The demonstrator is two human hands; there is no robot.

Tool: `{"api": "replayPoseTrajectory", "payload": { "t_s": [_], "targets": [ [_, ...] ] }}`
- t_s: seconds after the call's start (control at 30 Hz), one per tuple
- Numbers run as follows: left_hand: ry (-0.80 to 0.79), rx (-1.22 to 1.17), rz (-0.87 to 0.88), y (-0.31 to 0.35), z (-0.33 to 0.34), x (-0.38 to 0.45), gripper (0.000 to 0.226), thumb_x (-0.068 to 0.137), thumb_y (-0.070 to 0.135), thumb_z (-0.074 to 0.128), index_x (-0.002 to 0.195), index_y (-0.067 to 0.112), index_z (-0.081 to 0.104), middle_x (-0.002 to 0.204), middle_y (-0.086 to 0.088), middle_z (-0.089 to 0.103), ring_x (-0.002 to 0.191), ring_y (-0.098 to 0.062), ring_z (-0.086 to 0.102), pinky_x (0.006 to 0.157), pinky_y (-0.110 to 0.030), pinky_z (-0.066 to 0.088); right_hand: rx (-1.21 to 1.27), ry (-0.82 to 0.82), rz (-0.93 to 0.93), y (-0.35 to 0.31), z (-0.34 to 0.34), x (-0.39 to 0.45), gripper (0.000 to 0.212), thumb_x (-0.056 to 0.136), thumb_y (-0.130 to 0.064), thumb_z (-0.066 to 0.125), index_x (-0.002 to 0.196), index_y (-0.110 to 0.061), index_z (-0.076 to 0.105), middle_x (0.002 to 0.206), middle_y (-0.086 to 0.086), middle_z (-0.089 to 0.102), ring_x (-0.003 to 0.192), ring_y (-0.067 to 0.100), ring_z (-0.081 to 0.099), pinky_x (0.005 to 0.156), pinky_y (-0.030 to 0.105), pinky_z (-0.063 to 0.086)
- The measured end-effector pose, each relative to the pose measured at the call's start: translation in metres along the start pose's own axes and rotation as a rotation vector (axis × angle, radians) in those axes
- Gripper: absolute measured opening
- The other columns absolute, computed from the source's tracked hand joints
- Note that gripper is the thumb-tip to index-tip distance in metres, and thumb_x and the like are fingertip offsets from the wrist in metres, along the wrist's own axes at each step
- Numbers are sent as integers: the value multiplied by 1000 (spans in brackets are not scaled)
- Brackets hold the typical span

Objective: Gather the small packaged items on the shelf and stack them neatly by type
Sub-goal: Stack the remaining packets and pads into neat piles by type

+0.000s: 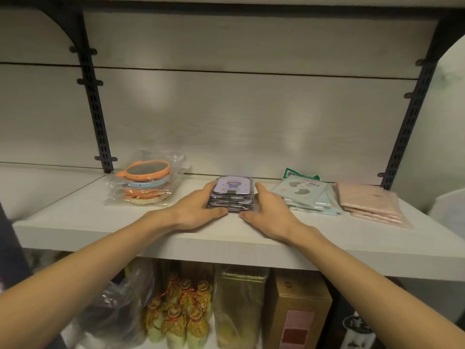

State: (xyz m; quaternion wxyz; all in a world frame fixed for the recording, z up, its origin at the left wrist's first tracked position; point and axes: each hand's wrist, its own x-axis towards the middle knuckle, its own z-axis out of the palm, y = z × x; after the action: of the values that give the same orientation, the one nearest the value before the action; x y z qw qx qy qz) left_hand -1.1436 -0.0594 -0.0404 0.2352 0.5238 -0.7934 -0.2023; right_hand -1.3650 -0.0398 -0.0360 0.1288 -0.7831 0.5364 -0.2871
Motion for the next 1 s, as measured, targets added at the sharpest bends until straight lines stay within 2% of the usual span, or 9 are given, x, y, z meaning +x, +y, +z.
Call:
{"api": "replayPoseTrajectory", "payload": {
  "t_s": [0.1,0.17,0.3,0.5,0.6,0.7,0.77,0.87,1.0],
  "targets": [
    [-13,-14,27,3,5,2,82,96,36,66,160,23,17,150,6,52,130,-14,53,114,-34,40,-17,15,9,2,6,5,59,90,-31,70,140,-17,42,130,4,66,116,30,61,86,32,47],
    [-8,-62,28,4,8,4,82,97,37,65,161,24,16,149,6,51,131,-15,53,115,-35,40,12,20,-2,3,6,7,58,91,-30,69,141,-17,43,132,3,66,117,28,61,90,32,49],
    [56,-119,21,-6,12,11,77,96,44,64,159,26,23,147,5,55,128,-16,55,114,-43,42,-53,29,14,7,8,11,60,92,-29,67,144,-20,39,128,5,68,114,32,63,92,43,52],
    [257,46,34,-7,14,12,69,87,59,69,146,33,44,129,11,69,110,-15,66,96,-41,52,-59,63,9,11,10,15,56,93,-25,67,143,-24,42,126,3,70,112,32,63,90,42,52],
    [347,100,25,-8,13,14,73,80,69,70,142,35,51,120,12,73,101,-13,69,88,-40,55,-76,83,10,11,12,15,55,92,-26,67,142,-24,44,122,4,71,109,33,63,87,41,52],
    [392,143,9,-6,13,13,73,76,73,69,138,37,55,111,12,76,95,-12,69,82,-38,56,-111,98,26,9,13,17,52,92,-28,67,140,-22,46,118,6,72,107,34,64,83,39,51],
    [401,162,1,-4,13,12,74,74,76,68,137,38,56,110,12,76,95,-13,70,80,-38,56,-109,98,49,9,13,17,53,92,-29,67,140,-19,46,120,8,71,110,35,63,86,39,50],
    [361,147,17,-3,11,9,72,79,63,74,142,35,53,119,8,74,100,-16,69,83,-37,55,-52,81,73,9,13,16,57,90,-29,69,140,-17,46,123,5,70,114,32,62,90,39,50],
    [288,181,61,-3,11,8,69,91,39,73,152,29,42,117,-1,74,87,-21,62,70,-32,42,7,75,63,8,11,13,59,90,-27,70,143,-18,45,127,3,70,115,28,64,93,37,50]
  ]
}}
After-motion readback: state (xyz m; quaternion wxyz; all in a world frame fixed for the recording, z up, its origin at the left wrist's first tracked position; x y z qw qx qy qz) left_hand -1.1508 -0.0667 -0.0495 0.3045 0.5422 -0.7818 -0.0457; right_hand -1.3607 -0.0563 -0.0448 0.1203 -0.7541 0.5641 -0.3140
